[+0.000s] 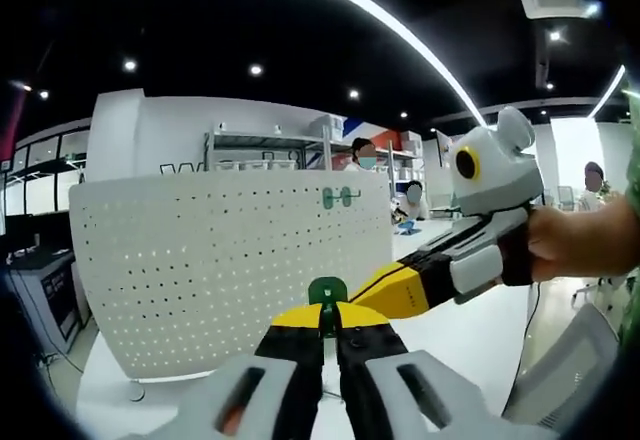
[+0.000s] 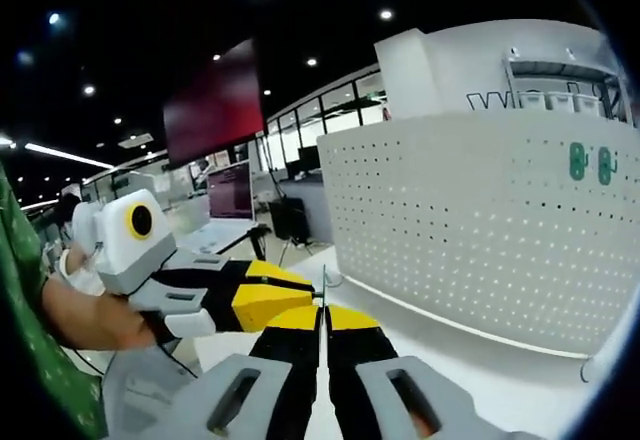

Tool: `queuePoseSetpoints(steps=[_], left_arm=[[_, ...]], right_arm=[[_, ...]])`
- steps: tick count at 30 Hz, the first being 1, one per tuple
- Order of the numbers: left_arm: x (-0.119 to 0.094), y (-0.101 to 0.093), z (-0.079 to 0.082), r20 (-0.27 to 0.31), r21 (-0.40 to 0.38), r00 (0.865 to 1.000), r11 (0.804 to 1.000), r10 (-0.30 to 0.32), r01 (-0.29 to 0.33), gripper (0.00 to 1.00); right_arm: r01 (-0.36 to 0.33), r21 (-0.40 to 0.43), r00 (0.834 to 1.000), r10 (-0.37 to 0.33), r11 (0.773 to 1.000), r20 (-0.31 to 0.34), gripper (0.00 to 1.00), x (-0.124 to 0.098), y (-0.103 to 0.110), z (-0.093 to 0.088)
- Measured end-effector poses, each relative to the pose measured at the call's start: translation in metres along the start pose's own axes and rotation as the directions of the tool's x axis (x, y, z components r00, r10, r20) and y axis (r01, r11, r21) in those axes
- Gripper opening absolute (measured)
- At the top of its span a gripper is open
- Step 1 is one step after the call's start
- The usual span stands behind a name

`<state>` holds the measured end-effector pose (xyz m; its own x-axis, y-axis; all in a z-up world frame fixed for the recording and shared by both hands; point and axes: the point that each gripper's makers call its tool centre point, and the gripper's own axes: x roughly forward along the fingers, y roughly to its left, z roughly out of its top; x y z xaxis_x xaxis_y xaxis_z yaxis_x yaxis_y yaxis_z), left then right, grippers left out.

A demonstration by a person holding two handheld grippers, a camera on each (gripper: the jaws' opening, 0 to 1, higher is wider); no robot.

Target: Insert the hook assembly into the mounting plate slot until the hook locks in place.

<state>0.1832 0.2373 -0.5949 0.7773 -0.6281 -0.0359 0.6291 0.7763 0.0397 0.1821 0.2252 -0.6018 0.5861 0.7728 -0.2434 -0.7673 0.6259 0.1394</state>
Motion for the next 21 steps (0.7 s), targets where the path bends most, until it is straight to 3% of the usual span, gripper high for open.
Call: queuePoseSetpoints(steps=[5, 21], left_arm=[[0.002, -0.002, 0.004, 0.007, -0.022, 1.0, 1.0, 0.012, -0.012, 0.03], [0.018, -0.018, 0.017, 0.023, -0.032, 1.0, 0.999, 0.015, -0.014, 0.03]], right_arm=[[0.014, -0.067, 1.0, -0.014, 0.998, 0.001, 0.0, -0.005, 0.0, 0.004], [0.03, -0.065, 0.999, -0.029, 0.997, 0.016, 0.0, -0.023, -0.016, 0.014]])
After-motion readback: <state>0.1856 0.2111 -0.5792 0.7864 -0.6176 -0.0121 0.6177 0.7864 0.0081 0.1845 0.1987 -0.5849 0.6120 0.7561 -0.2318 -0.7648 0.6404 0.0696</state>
